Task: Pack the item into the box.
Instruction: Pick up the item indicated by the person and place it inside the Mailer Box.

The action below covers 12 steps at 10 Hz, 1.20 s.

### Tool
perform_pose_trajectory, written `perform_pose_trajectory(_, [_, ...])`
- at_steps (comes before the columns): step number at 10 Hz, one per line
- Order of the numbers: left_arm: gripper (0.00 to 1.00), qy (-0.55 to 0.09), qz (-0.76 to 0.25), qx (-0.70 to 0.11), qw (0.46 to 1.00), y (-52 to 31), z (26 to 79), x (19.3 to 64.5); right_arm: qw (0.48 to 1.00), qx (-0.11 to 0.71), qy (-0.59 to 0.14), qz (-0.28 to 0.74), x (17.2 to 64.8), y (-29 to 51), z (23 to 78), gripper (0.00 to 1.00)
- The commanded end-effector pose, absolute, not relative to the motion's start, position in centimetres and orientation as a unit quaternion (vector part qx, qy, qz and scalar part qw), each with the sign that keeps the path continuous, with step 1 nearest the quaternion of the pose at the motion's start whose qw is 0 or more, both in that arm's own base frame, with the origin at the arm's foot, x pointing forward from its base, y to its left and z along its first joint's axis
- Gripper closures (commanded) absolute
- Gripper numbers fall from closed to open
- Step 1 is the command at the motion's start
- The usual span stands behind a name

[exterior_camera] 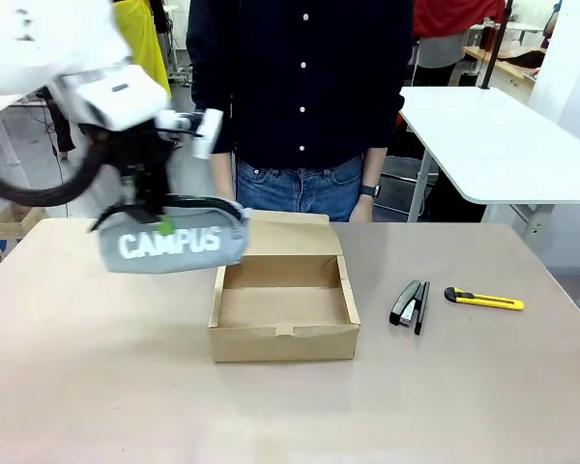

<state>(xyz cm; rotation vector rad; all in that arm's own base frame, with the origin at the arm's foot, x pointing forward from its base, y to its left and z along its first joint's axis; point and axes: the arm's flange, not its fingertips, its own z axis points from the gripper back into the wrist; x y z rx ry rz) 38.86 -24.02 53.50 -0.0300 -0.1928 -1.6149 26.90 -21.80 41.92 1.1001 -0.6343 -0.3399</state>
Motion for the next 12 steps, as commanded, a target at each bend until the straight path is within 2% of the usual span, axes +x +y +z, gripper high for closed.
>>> perform_pose_trajectory(1, [0.92,-0.081,-0.733,0.007,0.675,-28.4,52.0,41.7,0.785,0.515,-0.311,-0.148,27.2,-21.9,41.8,0.00])
perform_pose_trajectory(3, [0.92,-0.066,-0.733,0.012,0.677,-32.5,49.1,42.0,0.785,0.515,-0.311,-0.148,27.2,-21.9,41.8,0.00])
perform_pose_trajectory(7, [0.92,-0.075,-0.714,-0.007,0.696,-35.8,43.6,41.2,0.785,0.515,-0.311,-0.148,27.2,-21.9,41.8,0.00])
perform_pose_trajectory(12, [0.92,-0.055,-0.729,-0.005,0.682,-38.5,41.1,41.2,0.785,0.515,-0.311,-0.148,27.2,-21.9,41.8,0.00])
